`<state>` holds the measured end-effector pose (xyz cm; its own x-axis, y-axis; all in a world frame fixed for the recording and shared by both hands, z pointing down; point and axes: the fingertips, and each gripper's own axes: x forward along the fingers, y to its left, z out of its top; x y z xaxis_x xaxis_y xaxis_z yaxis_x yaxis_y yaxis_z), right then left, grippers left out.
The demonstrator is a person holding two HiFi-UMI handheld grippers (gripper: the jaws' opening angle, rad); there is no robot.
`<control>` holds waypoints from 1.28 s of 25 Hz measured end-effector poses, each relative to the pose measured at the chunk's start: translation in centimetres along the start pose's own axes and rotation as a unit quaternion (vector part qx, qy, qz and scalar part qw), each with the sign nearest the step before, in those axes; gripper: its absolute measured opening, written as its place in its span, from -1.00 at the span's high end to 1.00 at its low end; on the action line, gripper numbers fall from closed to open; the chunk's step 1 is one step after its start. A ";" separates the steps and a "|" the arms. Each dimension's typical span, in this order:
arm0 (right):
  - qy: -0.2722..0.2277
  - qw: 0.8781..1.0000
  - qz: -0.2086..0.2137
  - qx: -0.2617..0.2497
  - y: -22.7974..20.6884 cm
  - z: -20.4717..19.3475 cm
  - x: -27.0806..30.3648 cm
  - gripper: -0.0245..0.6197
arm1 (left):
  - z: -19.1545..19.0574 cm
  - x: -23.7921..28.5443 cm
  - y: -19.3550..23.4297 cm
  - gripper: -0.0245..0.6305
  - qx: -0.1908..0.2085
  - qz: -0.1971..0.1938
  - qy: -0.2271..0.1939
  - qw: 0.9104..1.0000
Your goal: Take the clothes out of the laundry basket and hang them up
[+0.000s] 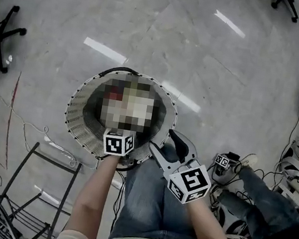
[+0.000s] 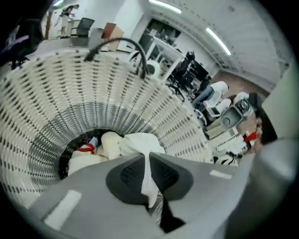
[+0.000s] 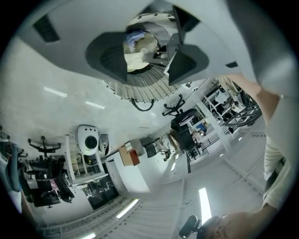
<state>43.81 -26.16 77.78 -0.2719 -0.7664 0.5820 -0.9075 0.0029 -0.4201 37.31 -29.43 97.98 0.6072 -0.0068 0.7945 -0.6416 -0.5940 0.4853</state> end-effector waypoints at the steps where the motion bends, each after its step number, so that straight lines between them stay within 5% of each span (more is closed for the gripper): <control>1: 0.004 1.000 -0.001 -0.004 0.7 0.5 -0.6 0.10 | 0.8 -1.8 -0.6 0.85 -0.019 -0.004 -0.014 1.000; 8: 0.049 0.998 -0.006 -0.035 5.4 2.7 -3.4 0.09 | 4.7 -14.1 -5.4 0.85 -0.045 -0.021 -0.077 0.996; 13: 0.078 0.995 0.015 -0.062 10.2 3.8 -5.2 0.09 | 8.8 -23.4 -11.3 0.85 -0.006 -0.078 -0.132 0.988; 20: 0.073 0.989 0.031 -0.123 15.8 7.6 -8.3 0.03 | 15.7 -35.4 -18.9 0.85 0.115 -0.134 -0.215 0.961; 25: 0.031 0.986 0.036 -0.160 19.0 12.1 -10.6 0.03 | 16.9 -42.4 -25.3 0.85 0.161 -0.201 -0.243 0.935; 27: -0.004 0.983 0.019 -0.185 19.4 14.7 -11.9 0.14 | 16.9 -44.7 -27.7 0.85 0.177 -0.217 -0.255 0.926; 32: -0.058 0.966 0.001 -0.250 20.7 18.4 -16.5 0.79 | 16.0 -49.0 -31.6 0.84 0.229 -0.221 -0.289 0.903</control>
<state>35.45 -25.26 46.65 -0.2623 -0.8331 0.4871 -0.9562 0.2925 -0.0146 35.36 -23.23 37.89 0.9847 -0.0278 0.1721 -0.0958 -0.9111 0.4009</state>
